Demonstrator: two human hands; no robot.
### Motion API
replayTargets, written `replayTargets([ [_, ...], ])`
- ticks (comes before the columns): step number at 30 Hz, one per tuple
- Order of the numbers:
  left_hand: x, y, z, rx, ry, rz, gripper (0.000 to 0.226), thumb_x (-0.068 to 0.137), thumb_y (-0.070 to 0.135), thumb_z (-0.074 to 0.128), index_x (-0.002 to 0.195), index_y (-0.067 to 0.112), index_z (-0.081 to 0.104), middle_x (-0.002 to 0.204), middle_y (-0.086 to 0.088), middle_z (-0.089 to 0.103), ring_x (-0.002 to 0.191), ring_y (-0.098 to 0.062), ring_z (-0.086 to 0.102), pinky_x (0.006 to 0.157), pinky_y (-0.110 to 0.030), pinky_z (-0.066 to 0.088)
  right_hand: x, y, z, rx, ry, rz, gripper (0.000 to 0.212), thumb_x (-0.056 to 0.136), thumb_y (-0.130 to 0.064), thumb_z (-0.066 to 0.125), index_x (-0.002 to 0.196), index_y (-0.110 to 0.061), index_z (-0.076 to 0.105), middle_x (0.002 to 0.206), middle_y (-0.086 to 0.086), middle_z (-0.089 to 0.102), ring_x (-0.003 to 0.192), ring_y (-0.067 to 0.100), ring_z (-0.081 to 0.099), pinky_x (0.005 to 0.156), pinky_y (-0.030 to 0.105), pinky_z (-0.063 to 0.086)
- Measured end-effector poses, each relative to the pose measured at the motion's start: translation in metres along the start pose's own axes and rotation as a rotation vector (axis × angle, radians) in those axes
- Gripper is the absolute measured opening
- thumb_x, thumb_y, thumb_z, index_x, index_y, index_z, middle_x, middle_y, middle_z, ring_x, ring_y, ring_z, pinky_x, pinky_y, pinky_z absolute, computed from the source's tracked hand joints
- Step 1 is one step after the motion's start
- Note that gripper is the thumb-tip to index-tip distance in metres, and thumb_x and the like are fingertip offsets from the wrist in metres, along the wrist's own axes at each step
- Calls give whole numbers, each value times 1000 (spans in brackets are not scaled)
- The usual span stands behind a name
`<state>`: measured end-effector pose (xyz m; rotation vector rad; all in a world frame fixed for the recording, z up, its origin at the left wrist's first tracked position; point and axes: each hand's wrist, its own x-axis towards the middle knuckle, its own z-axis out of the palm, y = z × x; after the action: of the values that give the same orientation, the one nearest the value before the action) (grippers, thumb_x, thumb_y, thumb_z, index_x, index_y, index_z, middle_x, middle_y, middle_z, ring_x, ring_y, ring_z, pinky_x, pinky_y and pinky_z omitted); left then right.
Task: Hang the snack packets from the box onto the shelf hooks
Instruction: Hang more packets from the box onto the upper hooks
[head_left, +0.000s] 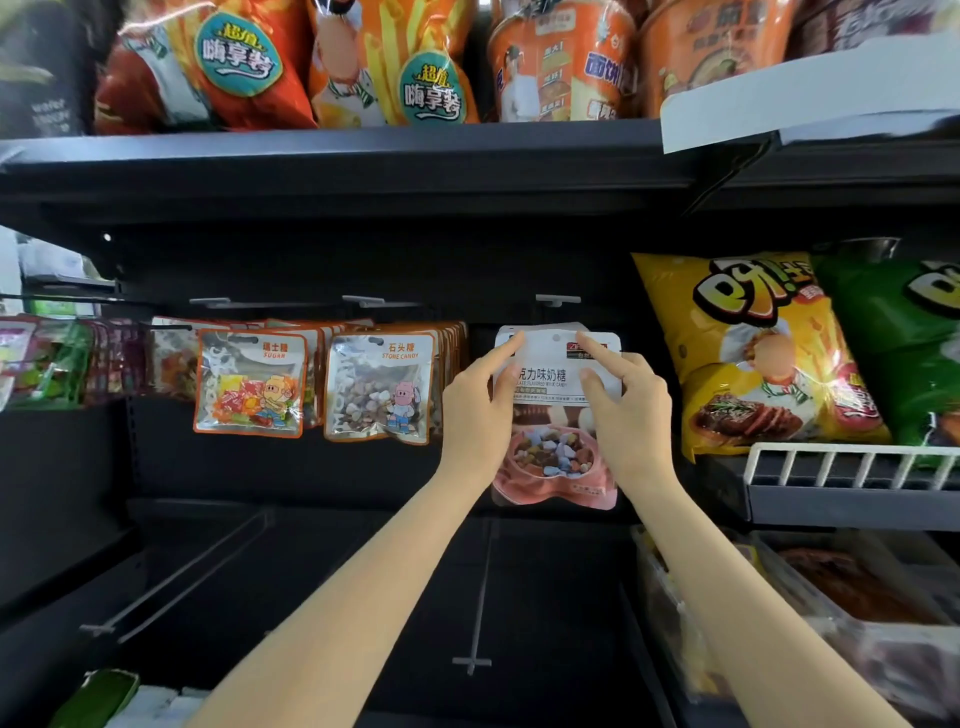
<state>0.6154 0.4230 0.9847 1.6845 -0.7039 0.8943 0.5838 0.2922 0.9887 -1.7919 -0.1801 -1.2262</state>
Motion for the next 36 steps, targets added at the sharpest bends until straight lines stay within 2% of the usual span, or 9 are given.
replayTargets([
  [3, -3, -2, 0, 34, 25, 28, 35, 97, 17, 48, 133, 18, 53, 117, -6, 67, 103, -22, 62, 91, -37, 51, -3, 2, 4, 47, 16, 15, 37, 95, -10, 53, 129, -24, 58, 101, -3, 50, 78, 5, 51, 63, 11, 47],
  [9, -8, -7, 6, 14, 109, 62, 36, 96, 14, 51, 131, 18, 54, 104, 4, 67, 84, -5, 61, 82, -19, 52, -3, 6, 6, 56, 5, -10, 38, 94, -10, 54, 128, -26, 57, 97, -3, 49, 81, 11, 52, 68, 23, 51],
  [12, -9, -11, 8, 0, 129, 80, 35, 96, 13, 51, 130, 18, 54, 99, 13, 64, 84, 3, 61, 77, -13, 51, -3, 7, 7, 60, 1, -21, 38, 93, -9, 55, 128, -25, 58, 96, -2, 50, 80, 15, 54, 65, 25, 52],
  [16, -8, -14, 10, -15, 158, 95, 34, 95, 13, 52, 129, 18, 55, 100, 1, 69, 82, -15, 61, 73, -12, 48, -2, 8, 8, 75, 9, -22, 37, 93, -9, 55, 126, -24, 59, 93, -1, 49, 85, 22, 57, 64, 31, 55],
  [20, -7, -18, 12, -32, 198, 92, 33, 95, 12, 53, 127, 19, 57, 100, 27, 59, 93, 7, 59, 78, -11, 49, -2, 8, 11, 87, 15, -53, 37, 92, -8, 56, 127, -22, 60, 88, -4, 47, 71, 10, 49, 58, 18, 49],
  [23, -4, -20, 14, -61, 196, 88, 33, 96, 13, 52, 127, 20, 57, 100, 24, 60, 92, -2, 62, 74, -12, 50, -1, 8, 13, 81, 32, -70, 37, 91, -7, 57, 126, -20, 60, 88, -5, 46, 69, 6, 48, 56, 11, 45],
  [28, 1, -23, 16, -20, 177, 95, 34, 96, 11, 51, 129, 19, 56, 95, 28, 56, 92, 11, 56, 81, -13, 49, 2, 14, 16, 121, 46, -14, 36, 92, -8, 55, 125, -22, 61, 93, -2, 49, 80, 18, 55, 64, 31, 55],
  [33, 9, -37, 16, 111, 82, 68, 40, 97, 15, 49, 136, 25, 48, 104, 1, 62, 87, -2, 57, 80, -21, 52, 6, 25, 25, 119, 68, -52, 37, 92, -7, 56, 127, -18, 60, 93, -9, 44, 80, -10, 49, 63, 11, 50],
  [36, 18, -40, 21, 264, -16, -3, 51, 95, 16, 52, 143, 30, 37, 105, 0, 49, 85, -2, 48, 82, -15, 44, 15, 34, 31, 76, 0, -20, 46, 90, -3, 58, 132, -22, 55, 114, -2, 40, 88, -8, 49, 66, 0, 45],
])
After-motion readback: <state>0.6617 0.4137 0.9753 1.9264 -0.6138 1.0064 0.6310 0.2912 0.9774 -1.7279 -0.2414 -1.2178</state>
